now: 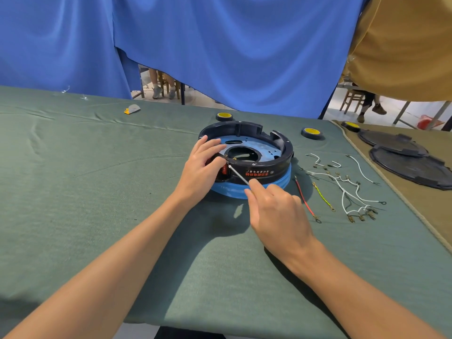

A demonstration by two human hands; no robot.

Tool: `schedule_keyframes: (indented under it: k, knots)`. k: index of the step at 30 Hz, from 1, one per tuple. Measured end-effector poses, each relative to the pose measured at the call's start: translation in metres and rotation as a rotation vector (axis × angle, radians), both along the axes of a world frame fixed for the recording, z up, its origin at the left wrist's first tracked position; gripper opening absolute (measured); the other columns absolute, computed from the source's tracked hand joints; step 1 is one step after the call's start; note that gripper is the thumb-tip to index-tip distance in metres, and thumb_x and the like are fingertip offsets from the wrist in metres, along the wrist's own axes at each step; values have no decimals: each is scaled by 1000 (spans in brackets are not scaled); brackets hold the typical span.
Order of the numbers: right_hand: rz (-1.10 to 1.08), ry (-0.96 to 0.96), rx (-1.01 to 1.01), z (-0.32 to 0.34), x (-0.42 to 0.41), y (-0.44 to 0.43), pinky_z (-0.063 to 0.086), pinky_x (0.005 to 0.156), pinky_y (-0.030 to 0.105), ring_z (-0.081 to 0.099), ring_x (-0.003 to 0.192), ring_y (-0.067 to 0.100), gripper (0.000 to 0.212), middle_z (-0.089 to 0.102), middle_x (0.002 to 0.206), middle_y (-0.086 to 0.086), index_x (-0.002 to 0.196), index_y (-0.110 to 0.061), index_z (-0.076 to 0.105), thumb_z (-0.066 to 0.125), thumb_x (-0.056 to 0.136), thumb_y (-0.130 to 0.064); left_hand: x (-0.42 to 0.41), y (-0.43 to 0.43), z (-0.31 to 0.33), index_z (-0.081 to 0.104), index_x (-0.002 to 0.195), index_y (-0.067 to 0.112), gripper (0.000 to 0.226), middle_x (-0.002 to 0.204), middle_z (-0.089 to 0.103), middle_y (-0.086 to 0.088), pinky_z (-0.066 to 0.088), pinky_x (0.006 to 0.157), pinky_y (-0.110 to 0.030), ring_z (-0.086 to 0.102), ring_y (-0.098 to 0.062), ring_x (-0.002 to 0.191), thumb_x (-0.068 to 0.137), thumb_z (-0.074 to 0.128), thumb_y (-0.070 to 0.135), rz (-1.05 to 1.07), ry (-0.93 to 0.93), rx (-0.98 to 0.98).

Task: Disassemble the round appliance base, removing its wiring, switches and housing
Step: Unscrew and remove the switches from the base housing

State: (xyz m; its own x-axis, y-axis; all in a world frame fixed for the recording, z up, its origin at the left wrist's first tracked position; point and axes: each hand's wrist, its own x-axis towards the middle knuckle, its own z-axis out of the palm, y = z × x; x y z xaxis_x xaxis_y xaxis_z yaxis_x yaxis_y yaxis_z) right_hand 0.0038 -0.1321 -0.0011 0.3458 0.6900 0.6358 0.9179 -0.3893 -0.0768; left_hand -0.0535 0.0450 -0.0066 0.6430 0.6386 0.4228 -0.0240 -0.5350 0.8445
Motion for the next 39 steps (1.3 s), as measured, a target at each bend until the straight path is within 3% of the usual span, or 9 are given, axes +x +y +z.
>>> schedule_keyframes:
  k: [8,10,13,16,18,20,25,32,39]
  knots:
    - [117,150,-135,72,57,3,51,77,42,62,85,32,25,72,86,2,95,-30,71,49,93,-42,-1,0,-8,62,128,19,32,146,45,8,9,111,-7,18,-4,145,104,42,22,50,9,157]
    - [185,202,-195,87,77,9,49,83,44,61,95,27,21,73,96,-2,101,-31,73,55,94,-40,1,0,-6,57,134,20,34,157,29,6,6,115,-15,7,-6,148,102,47,23,102,37,122]
    - [112,88,-319,91,105,19,41,87,42,56,101,21,22,67,100,-10,109,-39,69,52,96,-44,7,-5,1,29,151,16,64,164,4,0,4,120,-32,-1,-14,150,95,55,29,215,40,-122]
    - [130,-16,-346,81,115,30,37,82,38,56,97,21,22,66,96,-10,110,-40,69,50,98,-40,16,-10,8,50,124,30,49,135,54,0,35,110,-42,45,-22,130,77,54,46,198,-40,-316]
    - [233,105,-307,75,116,37,42,80,40,58,90,25,23,64,91,-3,110,-33,71,52,98,-31,19,-8,9,53,111,32,40,115,64,6,44,101,-43,57,-18,113,73,55,47,203,-50,-314]
    - [307,223,-295,69,117,42,43,81,40,57,88,24,25,61,89,-1,114,-32,71,53,98,-25,20,2,9,59,107,27,37,106,68,6,47,99,-46,62,-18,105,72,57,37,163,-74,-339]
    - [269,155,-338,58,122,53,22,79,34,46,91,18,31,57,93,-4,117,-42,67,45,101,-27,19,21,3,66,106,31,31,102,73,2,45,101,-55,65,-26,104,76,61,32,65,-102,-357]
    - [271,102,-262,54,115,62,14,80,30,37,92,12,30,55,91,-6,110,-40,70,49,100,-22,19,24,-6,60,101,59,24,101,71,19,48,99,-44,65,-4,100,81,57,46,72,-72,-277]
    - [303,176,-245,48,114,63,16,88,33,36,95,10,31,53,90,-9,107,-37,72,48,101,-19,20,23,-7,56,99,66,24,100,69,26,48,95,-34,63,4,98,84,55,47,80,-65,-262]
